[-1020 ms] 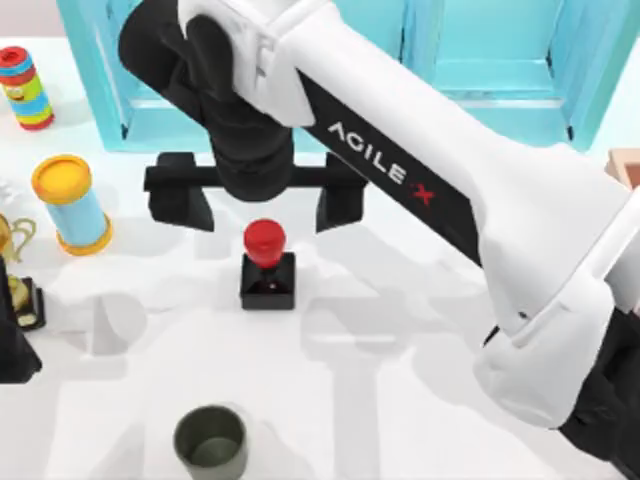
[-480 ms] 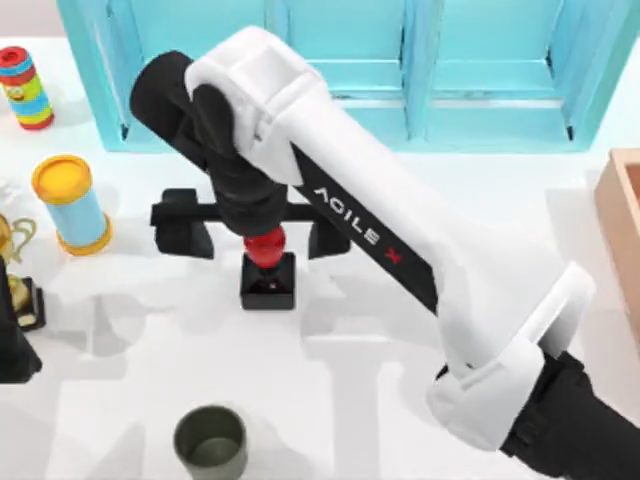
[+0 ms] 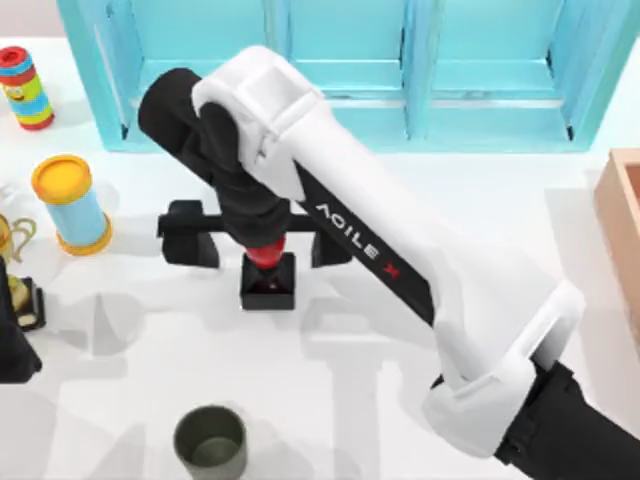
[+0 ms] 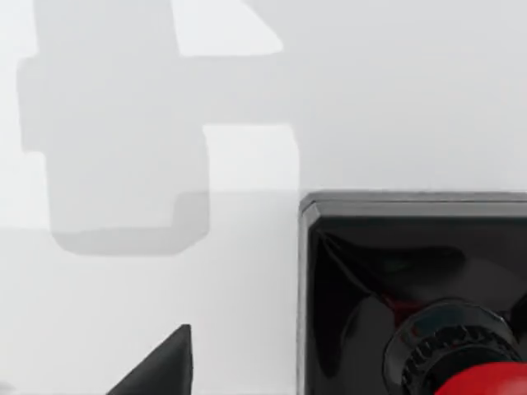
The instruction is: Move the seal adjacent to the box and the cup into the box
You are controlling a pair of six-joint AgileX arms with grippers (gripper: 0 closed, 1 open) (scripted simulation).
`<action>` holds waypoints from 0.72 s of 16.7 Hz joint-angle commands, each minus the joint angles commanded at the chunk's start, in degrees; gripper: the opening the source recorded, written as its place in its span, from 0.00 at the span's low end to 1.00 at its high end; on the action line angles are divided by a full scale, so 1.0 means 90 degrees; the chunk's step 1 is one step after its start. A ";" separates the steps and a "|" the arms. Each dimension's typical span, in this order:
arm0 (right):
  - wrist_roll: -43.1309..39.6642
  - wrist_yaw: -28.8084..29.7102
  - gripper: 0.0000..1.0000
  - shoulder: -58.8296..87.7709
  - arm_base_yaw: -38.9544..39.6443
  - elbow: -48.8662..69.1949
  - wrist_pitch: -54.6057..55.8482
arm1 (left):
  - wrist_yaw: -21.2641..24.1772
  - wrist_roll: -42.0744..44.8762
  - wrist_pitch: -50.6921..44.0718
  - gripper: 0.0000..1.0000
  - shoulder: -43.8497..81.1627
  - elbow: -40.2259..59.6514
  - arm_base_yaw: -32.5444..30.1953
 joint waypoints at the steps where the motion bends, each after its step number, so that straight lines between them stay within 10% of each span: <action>1: 0.0000 0.0000 0.85 0.0000 0.0000 0.0000 0.0000 | 0.0000 0.0000 0.0000 1.00 0.0000 0.0000 0.0000; 12: 0.0000 0.0000 0.02 0.0000 0.0000 0.0000 0.0000 | 0.0000 0.0000 0.0000 1.00 0.0000 0.0000 0.0000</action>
